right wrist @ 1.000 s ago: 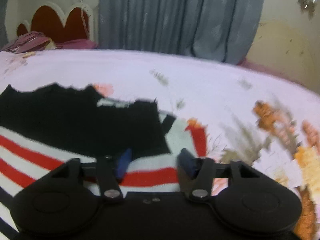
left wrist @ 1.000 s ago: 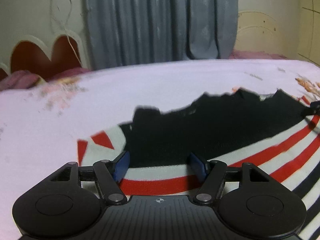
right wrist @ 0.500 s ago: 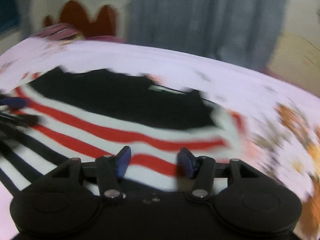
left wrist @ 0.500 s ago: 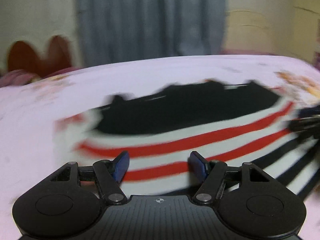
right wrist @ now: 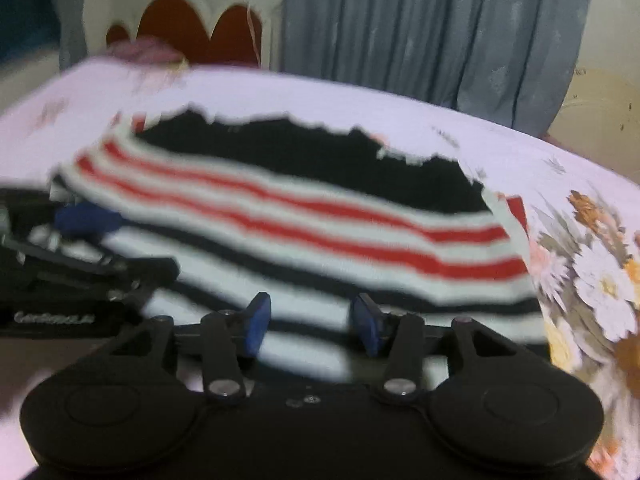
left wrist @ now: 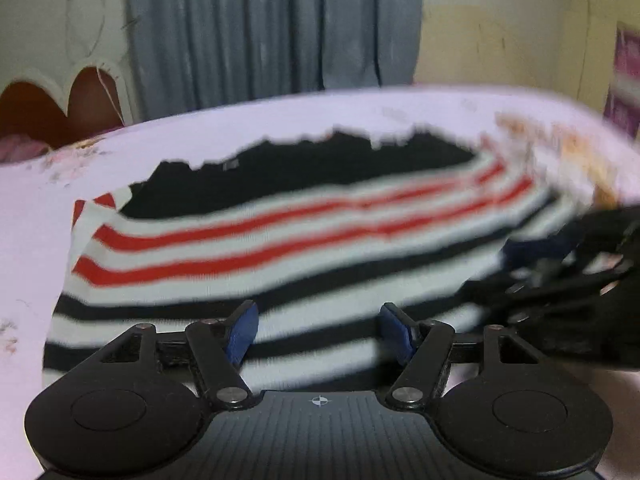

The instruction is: Fold small clothes

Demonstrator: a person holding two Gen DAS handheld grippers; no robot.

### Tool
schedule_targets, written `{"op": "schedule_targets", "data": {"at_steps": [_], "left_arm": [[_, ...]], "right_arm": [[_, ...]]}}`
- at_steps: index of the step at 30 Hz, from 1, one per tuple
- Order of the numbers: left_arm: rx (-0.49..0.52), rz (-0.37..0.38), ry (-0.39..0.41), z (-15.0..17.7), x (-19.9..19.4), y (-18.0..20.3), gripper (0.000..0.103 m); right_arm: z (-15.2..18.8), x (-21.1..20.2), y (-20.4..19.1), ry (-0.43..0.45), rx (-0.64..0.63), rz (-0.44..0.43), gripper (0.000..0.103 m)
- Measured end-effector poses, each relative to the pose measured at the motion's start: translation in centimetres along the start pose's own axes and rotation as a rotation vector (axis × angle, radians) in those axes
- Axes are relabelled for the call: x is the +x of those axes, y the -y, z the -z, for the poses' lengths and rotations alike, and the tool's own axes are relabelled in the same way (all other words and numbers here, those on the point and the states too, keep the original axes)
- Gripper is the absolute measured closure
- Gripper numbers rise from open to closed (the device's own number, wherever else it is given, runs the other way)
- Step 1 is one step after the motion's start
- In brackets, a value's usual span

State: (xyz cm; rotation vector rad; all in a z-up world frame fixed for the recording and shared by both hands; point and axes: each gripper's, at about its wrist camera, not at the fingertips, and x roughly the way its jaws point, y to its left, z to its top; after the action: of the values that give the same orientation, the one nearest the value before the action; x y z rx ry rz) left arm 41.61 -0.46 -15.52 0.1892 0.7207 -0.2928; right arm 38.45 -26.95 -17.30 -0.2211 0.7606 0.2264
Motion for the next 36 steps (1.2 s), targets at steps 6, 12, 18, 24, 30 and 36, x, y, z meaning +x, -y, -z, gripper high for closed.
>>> {"op": "schedule_targets", "data": {"at_steps": [6,12,18,24,30,36], "left_arm": [[-0.039,-0.047,0.011,0.1,-1.5,-1.5,0.037],[-0.113,-0.109,0.006,3.1,-3.3,-9.2,0.037],[-0.124,-0.126,0.024,3.3,-4.0,-9.3,0.037],[-0.166,-0.122,0.017,3.8,-4.0,-9.5,0.037],[-0.160,-0.151,0.019,3.5,-4.5,-9.0,0.037],[-0.146,-0.146,-0.006,4.2,-3.5,-8.3,0.035]], "right_arm": [[0.9,-1.6,0.4,0.013,0.032,0.012,0.059],[4.3,-3.1,8.0,-0.060,0.162,0.210,0.055],[5.4,-4.4,11.7,0.009,0.361,0.112,0.060],[5.4,-3.6,12.0,-0.053,0.310,0.055,0.090],[5.6,-4.4,11.4,-0.052,0.288,0.117,0.081],[4.9,-4.3,8.7,-0.033,0.150,0.140,0.083]]}}
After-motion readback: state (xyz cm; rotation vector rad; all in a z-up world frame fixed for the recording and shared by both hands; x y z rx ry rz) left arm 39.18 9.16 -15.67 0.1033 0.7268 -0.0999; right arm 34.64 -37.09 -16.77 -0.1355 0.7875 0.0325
